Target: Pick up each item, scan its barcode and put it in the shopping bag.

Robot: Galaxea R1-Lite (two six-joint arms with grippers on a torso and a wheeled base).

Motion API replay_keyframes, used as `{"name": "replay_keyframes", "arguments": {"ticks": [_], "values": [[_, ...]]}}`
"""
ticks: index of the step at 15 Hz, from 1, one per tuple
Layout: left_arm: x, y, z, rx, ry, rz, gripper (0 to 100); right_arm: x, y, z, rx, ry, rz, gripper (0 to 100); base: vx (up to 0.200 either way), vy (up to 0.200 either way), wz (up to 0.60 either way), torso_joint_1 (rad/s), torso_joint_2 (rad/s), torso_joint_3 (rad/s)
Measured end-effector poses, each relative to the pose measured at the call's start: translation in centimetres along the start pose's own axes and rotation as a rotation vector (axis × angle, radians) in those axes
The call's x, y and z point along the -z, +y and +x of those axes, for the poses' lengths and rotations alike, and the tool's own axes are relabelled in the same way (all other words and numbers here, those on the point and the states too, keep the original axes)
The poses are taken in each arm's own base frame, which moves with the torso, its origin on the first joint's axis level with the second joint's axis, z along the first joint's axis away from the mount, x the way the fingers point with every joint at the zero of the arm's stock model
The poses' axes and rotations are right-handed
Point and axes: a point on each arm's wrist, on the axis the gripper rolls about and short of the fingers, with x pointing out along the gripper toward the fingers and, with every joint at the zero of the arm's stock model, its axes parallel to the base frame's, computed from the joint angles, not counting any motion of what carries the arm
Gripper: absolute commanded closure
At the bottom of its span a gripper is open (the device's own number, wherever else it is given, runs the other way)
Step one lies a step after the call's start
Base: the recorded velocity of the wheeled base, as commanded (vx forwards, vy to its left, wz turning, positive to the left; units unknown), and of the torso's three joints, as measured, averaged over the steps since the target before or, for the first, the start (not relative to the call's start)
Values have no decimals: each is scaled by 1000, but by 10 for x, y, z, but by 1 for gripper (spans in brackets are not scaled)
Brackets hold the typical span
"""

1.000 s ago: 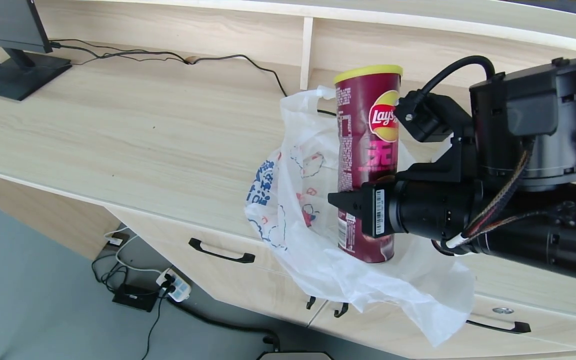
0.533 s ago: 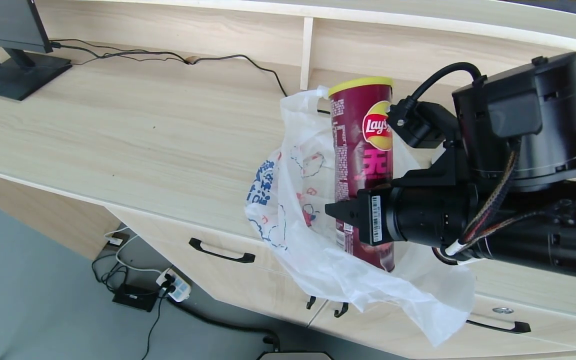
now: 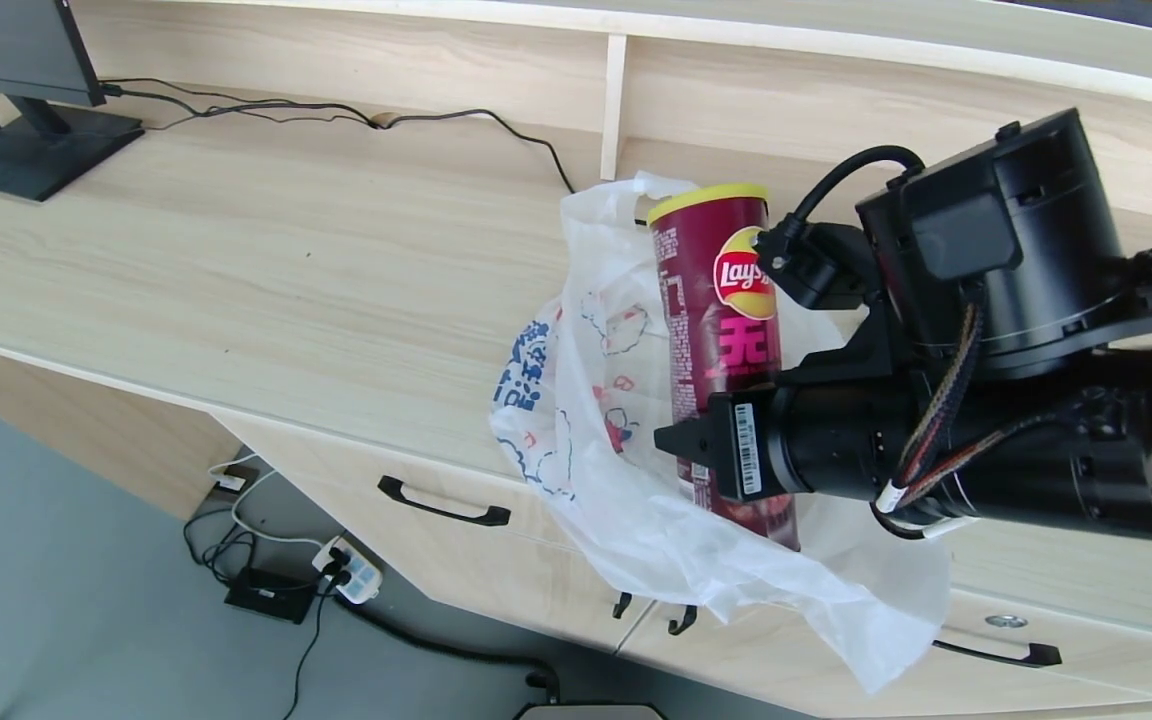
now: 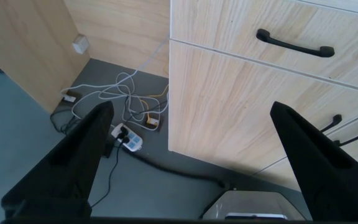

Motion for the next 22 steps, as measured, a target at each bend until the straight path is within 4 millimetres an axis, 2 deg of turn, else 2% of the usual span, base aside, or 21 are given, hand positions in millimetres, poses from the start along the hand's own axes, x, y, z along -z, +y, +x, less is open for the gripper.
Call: {"name": "replay_keyframes", "arguments": {"ticks": [6, 7, 18, 20, 22], "values": [[0, 0, 0, 0, 0, -1, 0, 6, -3, -2, 9, 22, -4, 100, 0, 0, 0, 0, 0, 0], [0, 0, 0, 0, 0, -1, 0, 7, -3, -1, 11, 26, -6, 0, 0, 0, 0, 0, 0, 0], [0, 0, 0, 0, 0, -1, 0, 5, -4, -3, 14, 3, -4, 0, 0, 0, 0, 0, 0, 0], [0, 0, 0, 0, 0, -1, 0, -2, -3, -9, 50, -49, -5, 0, 0, 0, 0, 0, 0, 0], [0, 0, 0, 0, 1, 1, 0, -16, 7, -17, 21, -219, -5, 0, 0, 0, 0, 0, 0, 0]]}}
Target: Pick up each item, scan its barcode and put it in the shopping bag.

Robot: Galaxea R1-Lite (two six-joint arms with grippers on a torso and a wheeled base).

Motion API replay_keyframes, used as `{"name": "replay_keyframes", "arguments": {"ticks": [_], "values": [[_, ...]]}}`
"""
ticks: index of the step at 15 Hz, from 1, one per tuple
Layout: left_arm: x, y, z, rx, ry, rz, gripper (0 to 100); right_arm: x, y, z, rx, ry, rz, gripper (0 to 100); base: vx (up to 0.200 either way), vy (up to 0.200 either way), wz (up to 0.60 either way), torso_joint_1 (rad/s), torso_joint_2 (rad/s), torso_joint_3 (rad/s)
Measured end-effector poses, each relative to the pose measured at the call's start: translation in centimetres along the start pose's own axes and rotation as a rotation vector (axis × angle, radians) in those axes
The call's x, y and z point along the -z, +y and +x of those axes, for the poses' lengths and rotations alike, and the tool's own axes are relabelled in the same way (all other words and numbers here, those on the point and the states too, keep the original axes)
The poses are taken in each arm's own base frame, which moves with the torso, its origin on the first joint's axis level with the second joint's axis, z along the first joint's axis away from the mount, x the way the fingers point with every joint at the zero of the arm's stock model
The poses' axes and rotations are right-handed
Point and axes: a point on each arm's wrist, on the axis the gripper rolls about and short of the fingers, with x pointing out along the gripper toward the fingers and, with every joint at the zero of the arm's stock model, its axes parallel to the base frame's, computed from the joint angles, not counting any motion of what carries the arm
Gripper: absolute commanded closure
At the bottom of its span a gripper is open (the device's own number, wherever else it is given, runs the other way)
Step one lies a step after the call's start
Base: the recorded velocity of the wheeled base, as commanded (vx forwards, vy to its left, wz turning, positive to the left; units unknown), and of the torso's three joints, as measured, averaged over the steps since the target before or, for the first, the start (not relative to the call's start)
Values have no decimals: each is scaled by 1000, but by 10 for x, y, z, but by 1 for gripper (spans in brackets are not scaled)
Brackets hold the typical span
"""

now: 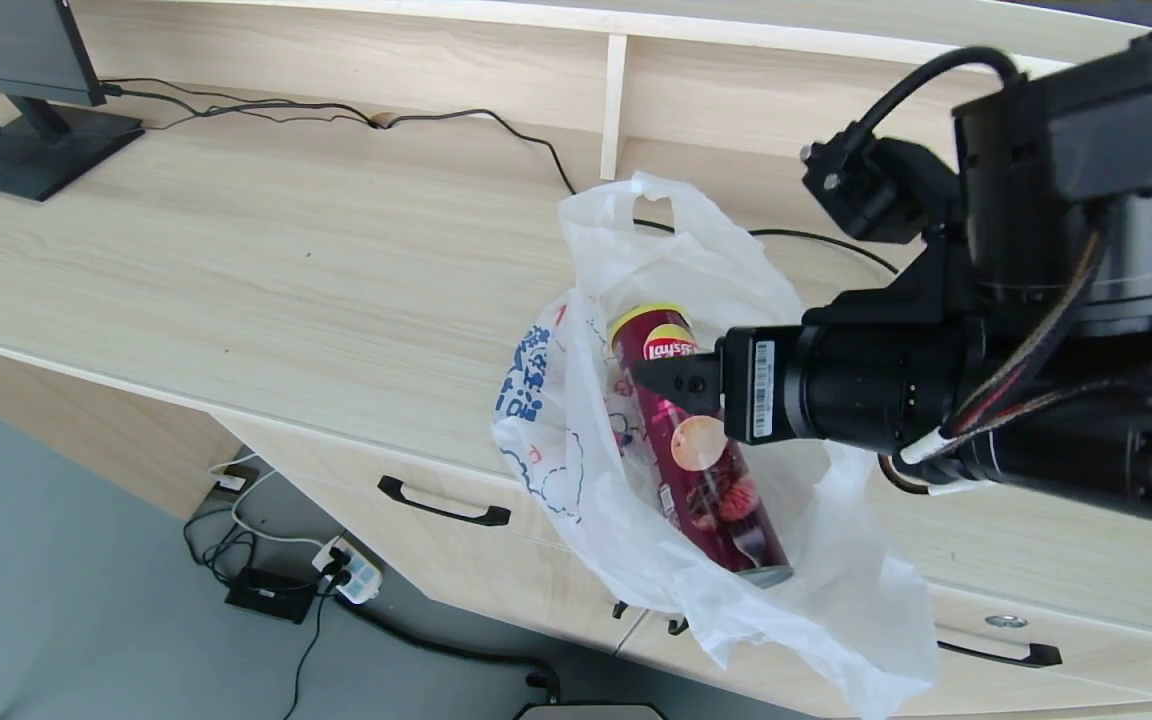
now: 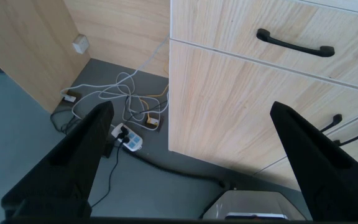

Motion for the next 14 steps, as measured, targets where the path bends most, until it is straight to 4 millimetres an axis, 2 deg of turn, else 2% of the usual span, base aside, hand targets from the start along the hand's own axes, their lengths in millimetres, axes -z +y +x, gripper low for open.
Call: {"name": "replay_keyframes", "arguments": {"ticks": [2, 4, 6, 9, 14], "values": [[0, 0, 0, 1, 2, 2, 0, -12, 15, -9, -45, -215, 10, 0, 0, 0, 0, 0, 0, 0], [0, 0, 0, 1, 2, 1, 0, -12, 22, -18, -96, -350, -34, 0, 0, 0, 0, 0, 0, 0], [0, 0, 0, 0, 2, 1, 0, -11, 23, -25, -97, -479, -183, 0, 0, 0, 0, 0, 0, 0], [0, 0, 0, 0, 2, 3, 0, 5, 18, -26, -108, -472, -203, 0, 0, 0, 0, 0, 0, 0], [1, 0, 0, 2, 5, 13, 0, 5, 18, -27, -118, -475, -195, 0, 0, 0, 0, 0, 0, 0]]}}
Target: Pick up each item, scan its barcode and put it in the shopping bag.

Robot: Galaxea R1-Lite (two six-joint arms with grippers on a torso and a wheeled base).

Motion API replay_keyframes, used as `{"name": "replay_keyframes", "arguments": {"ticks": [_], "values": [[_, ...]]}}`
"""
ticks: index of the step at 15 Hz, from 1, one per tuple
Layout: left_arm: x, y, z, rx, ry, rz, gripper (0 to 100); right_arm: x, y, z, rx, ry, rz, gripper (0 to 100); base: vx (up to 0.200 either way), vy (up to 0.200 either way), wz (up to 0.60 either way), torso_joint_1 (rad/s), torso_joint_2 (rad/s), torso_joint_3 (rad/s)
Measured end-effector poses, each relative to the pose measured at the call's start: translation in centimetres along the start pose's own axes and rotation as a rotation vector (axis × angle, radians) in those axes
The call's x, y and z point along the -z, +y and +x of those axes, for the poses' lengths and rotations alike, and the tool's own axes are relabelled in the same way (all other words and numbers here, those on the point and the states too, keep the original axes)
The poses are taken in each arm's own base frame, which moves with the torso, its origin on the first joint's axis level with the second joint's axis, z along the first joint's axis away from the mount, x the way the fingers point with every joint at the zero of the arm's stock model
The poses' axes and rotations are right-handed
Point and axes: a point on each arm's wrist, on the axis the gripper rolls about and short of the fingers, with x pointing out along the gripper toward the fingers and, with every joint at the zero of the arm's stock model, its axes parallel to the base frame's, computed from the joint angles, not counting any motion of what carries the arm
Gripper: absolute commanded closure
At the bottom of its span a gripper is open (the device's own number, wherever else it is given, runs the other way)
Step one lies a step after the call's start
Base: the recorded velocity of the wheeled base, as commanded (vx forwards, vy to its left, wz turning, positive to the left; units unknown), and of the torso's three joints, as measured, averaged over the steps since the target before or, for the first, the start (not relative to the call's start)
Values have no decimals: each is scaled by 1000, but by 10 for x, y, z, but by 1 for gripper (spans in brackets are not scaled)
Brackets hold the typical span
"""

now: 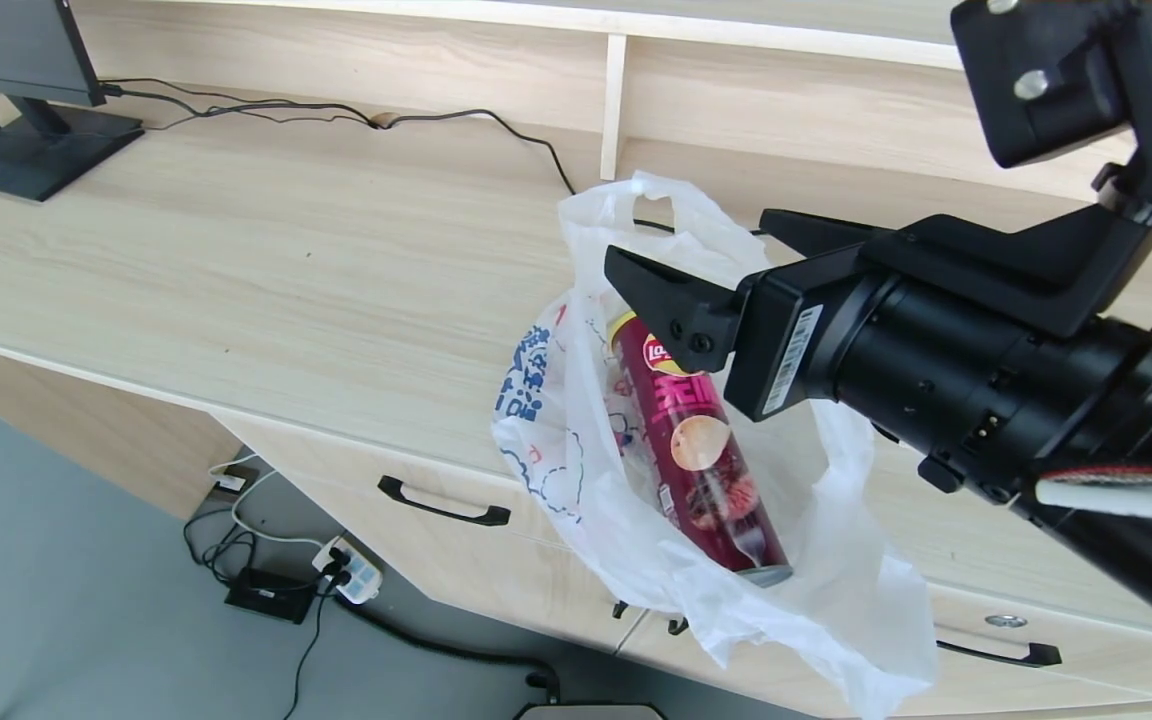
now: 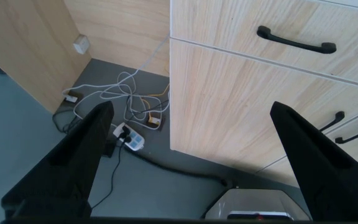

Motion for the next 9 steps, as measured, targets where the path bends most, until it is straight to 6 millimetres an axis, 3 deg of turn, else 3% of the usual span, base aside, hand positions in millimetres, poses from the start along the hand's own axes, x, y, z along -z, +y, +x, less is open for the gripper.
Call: {"name": "replay_keyframes", "arguments": {"ticks": [2, 5, 9], "values": [[0, 0, 0, 0, -1, 0, 0, 0, 0, -1, -1, -1, 1, 0, 0, 0, 0, 0, 0, 0], [0, 0, 0, 0, 0, 0, 0, 1, -1, -3, -11, 1, 3, 0, 0, 0, -600, -1, 1, -1], [0, 0, 0, -1, -1, -1, 0, -3, -4, -7, -9, -12, 9, 0, 0, 0, 0, 0, 0, 0]]}}
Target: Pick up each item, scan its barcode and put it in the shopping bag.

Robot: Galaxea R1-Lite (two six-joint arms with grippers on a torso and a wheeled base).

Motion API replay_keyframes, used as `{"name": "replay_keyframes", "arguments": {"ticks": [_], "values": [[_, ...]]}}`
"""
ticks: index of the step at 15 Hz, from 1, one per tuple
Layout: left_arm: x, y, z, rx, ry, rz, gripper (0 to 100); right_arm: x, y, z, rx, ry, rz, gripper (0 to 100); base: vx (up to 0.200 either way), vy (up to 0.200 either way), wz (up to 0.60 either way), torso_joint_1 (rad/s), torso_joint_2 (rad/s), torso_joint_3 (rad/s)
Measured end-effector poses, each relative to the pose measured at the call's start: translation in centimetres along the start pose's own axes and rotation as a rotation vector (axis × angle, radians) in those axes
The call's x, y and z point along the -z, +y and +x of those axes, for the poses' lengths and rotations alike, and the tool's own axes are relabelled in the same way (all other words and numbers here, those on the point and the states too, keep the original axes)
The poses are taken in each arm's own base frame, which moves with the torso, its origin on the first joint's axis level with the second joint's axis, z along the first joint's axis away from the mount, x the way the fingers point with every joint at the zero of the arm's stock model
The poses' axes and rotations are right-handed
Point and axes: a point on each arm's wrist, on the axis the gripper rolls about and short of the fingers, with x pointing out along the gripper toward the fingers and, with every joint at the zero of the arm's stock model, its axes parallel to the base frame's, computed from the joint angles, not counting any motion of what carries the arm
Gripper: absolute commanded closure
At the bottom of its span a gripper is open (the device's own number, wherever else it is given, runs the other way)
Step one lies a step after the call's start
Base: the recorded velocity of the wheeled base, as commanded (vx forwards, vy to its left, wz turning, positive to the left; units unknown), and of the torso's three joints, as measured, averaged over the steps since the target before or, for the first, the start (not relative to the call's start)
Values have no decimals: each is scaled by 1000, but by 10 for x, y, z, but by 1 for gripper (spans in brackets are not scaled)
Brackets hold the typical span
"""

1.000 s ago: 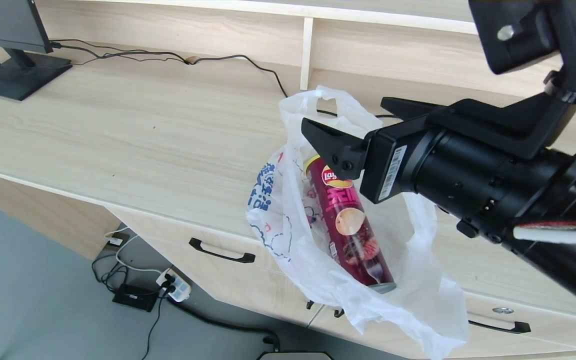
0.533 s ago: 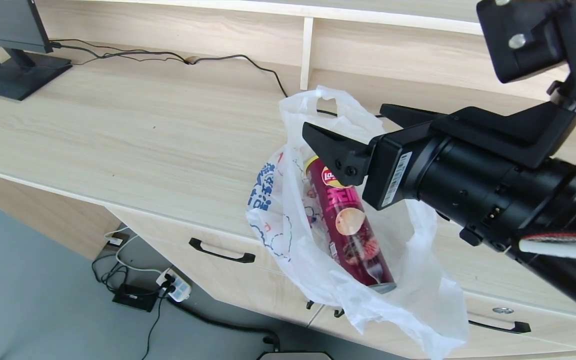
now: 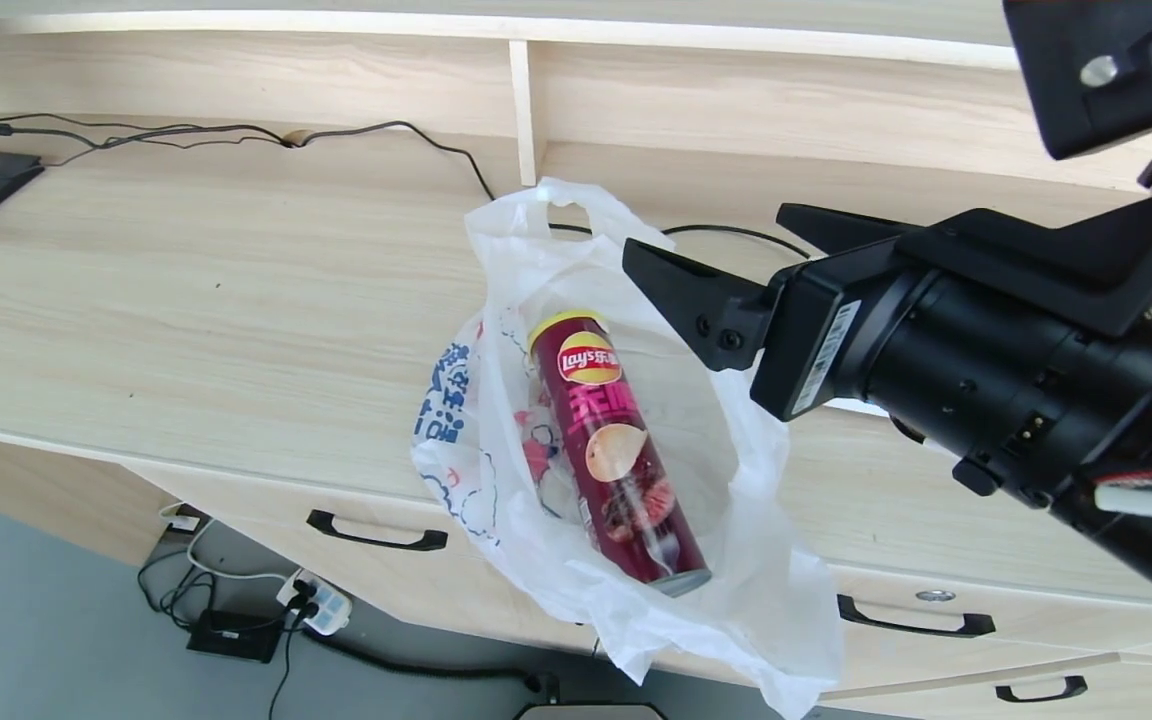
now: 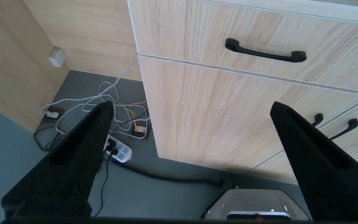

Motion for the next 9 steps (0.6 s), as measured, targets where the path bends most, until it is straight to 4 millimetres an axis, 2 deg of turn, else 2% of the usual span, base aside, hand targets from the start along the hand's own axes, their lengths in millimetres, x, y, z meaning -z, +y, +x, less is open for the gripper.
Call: {"name": "replay_keyframes", "arguments": {"ticks": [2, 6, 9], "values": [[0, 0, 0, 2, 1, 0, 0, -3, -2, -3, 4, -8, 2, 0, 0, 0, 0, 0, 0, 0], [0, 0, 0, 1, 1, 0, 0, 6, -12, -12, 22, 19, -13, 0, 0, 0, 0, 0, 0, 0], [0, 0, 0, 1, 1, 0, 0, 6, -19, -14, 22, 17, -16, 0, 0, 0, -600, 2, -1, -1]]}}
